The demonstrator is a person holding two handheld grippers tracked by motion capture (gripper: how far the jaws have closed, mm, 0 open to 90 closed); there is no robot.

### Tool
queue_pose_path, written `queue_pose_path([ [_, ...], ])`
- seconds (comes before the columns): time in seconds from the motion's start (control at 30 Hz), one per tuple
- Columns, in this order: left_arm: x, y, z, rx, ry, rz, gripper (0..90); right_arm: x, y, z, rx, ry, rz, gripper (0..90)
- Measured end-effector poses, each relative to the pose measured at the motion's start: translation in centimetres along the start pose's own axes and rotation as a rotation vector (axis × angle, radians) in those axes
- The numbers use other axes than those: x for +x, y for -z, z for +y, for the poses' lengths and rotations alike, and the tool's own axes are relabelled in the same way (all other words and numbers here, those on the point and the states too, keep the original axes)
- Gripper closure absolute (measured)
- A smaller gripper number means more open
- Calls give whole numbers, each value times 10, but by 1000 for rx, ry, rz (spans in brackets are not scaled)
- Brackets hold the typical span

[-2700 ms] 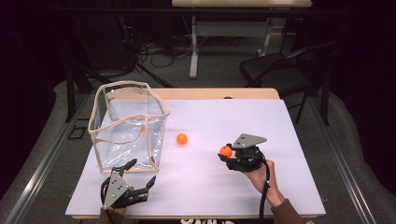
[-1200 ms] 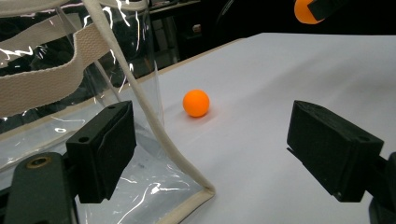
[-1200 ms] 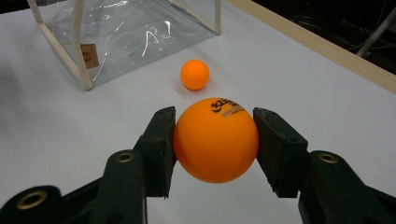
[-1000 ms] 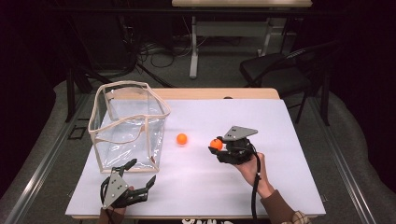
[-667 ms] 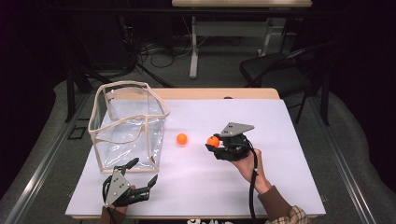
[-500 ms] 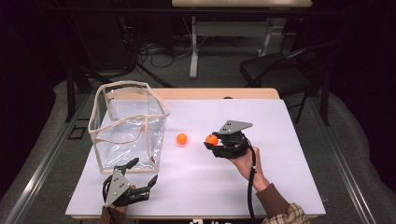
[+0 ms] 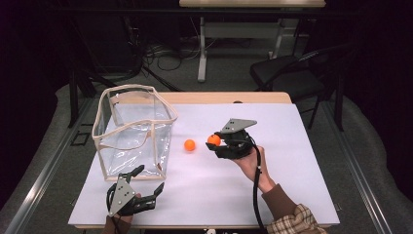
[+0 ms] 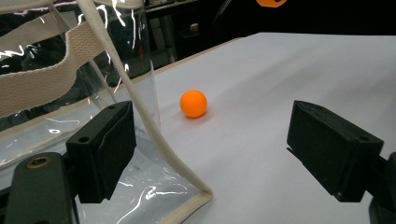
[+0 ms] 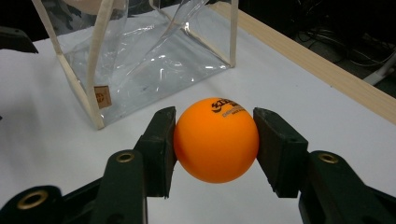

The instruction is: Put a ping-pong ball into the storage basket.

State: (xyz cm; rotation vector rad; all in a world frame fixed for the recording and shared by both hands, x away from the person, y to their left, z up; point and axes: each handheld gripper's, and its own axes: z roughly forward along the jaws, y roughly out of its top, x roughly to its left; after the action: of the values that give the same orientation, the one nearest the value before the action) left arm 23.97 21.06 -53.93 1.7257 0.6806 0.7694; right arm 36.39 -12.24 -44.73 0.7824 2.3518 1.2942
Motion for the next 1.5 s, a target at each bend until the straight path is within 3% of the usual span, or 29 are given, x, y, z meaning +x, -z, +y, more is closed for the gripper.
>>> queue_pose_path([
  [0.37,0,3,0,1,0,8,156,-2,-8,7,-4,-7,19,510],
  [0.53,1,7,-2,1,7,20,156,0,-12,16,-12,13,25,510],
  [1.5,0,4,-1,3,1,10,156,0,-24,48,-32,28,49,510],
])
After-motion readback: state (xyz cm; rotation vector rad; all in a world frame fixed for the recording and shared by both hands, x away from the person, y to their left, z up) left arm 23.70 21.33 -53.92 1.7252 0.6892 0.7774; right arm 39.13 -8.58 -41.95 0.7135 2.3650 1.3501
